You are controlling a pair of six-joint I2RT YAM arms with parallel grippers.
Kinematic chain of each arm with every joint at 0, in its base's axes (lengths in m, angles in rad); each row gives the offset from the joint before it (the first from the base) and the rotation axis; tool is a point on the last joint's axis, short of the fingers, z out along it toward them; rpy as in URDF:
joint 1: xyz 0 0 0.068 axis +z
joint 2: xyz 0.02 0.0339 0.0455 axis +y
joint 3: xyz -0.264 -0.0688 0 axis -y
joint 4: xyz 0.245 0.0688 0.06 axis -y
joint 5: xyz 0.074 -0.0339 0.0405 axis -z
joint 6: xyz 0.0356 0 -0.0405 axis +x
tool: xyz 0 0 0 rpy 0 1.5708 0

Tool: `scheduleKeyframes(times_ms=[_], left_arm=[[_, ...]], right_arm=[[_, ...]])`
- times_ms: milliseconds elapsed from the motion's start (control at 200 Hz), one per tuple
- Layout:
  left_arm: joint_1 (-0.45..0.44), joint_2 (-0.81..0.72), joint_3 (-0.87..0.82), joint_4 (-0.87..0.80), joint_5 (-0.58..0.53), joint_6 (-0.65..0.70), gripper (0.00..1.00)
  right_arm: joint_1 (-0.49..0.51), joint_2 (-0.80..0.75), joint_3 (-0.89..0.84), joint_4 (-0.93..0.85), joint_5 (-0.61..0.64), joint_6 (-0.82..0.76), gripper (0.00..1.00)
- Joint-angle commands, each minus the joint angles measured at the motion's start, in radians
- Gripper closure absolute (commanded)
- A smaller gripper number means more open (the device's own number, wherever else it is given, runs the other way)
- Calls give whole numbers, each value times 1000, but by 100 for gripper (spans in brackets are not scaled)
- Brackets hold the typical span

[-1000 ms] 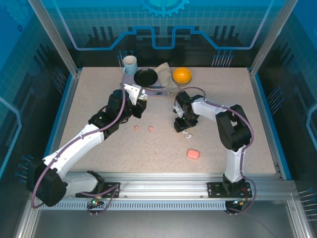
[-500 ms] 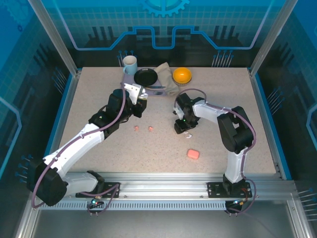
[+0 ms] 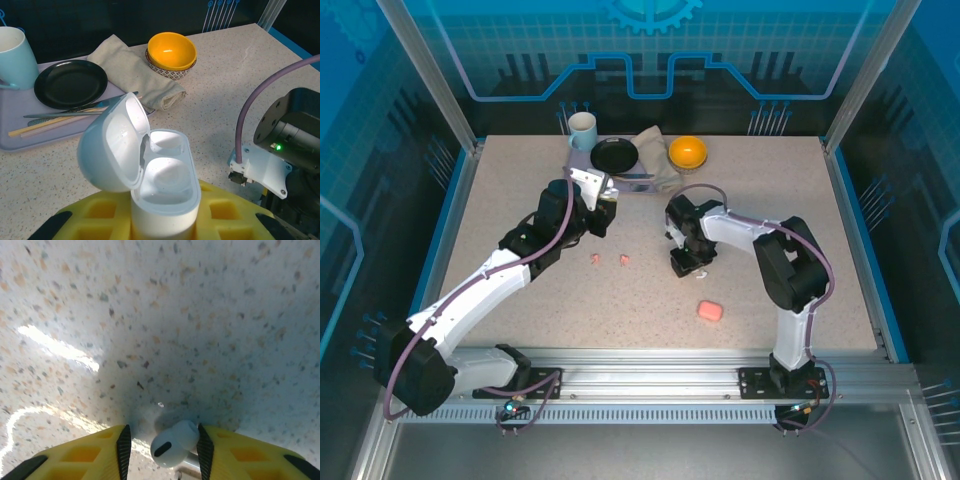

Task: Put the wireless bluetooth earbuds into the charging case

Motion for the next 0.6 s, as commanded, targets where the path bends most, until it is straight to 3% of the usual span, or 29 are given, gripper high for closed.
scheduleKeyframes(times_ms=[0, 140, 590], left_arm=[[10, -20, 18, 39, 24, -23, 100], [10, -21, 18, 40, 24, -23, 100], [10, -22, 15, 45, 25, -22, 100]], right_arm=[[23, 19, 32, -88, 63, 13, 61], [24, 25, 43, -91, 63, 17, 67], [36, 63, 73, -87, 9, 97, 66]])
